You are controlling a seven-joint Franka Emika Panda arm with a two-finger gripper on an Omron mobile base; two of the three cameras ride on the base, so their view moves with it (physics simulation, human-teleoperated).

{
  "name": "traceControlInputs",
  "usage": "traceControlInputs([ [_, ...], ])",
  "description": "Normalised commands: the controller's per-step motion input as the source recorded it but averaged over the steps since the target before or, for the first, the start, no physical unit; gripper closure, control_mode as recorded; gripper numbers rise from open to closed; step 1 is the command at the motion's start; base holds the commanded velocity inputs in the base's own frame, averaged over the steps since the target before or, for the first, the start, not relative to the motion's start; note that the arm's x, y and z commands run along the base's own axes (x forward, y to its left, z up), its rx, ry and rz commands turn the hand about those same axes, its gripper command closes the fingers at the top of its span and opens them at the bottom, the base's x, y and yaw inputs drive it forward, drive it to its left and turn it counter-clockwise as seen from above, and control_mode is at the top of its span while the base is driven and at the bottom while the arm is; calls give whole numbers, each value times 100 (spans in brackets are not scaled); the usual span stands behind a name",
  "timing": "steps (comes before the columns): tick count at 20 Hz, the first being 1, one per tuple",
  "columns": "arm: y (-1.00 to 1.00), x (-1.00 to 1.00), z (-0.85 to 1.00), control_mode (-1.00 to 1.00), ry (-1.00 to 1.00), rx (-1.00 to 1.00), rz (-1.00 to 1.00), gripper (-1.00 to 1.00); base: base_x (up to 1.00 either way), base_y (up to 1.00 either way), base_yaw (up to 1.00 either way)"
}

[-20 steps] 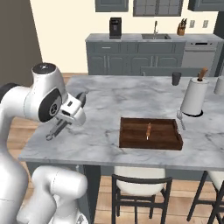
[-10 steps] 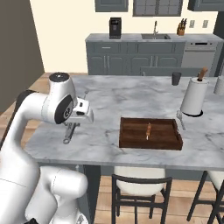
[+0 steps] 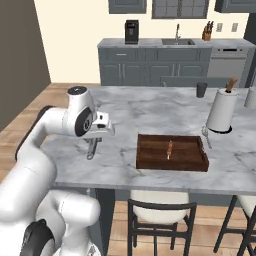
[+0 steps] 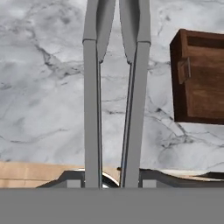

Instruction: Take the tongs from the drawer on the right and place them on the dining counter next to the tray containing the kebab skewer.

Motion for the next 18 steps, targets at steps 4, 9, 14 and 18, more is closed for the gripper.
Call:
traceControlInputs([
  [4, -41, 100, -34, -100, 11, 0, 0, 100, 0, 0, 0],
  [9, -25, 68, -48, -100, 9, -1, 0, 100, 0, 0, 0],
  [14, -32, 23, -67, -100, 6, -2, 0, 100, 0, 0, 0],
  [18, -13, 16, -58, -100, 4, 0, 0, 100, 0, 0, 0],
])
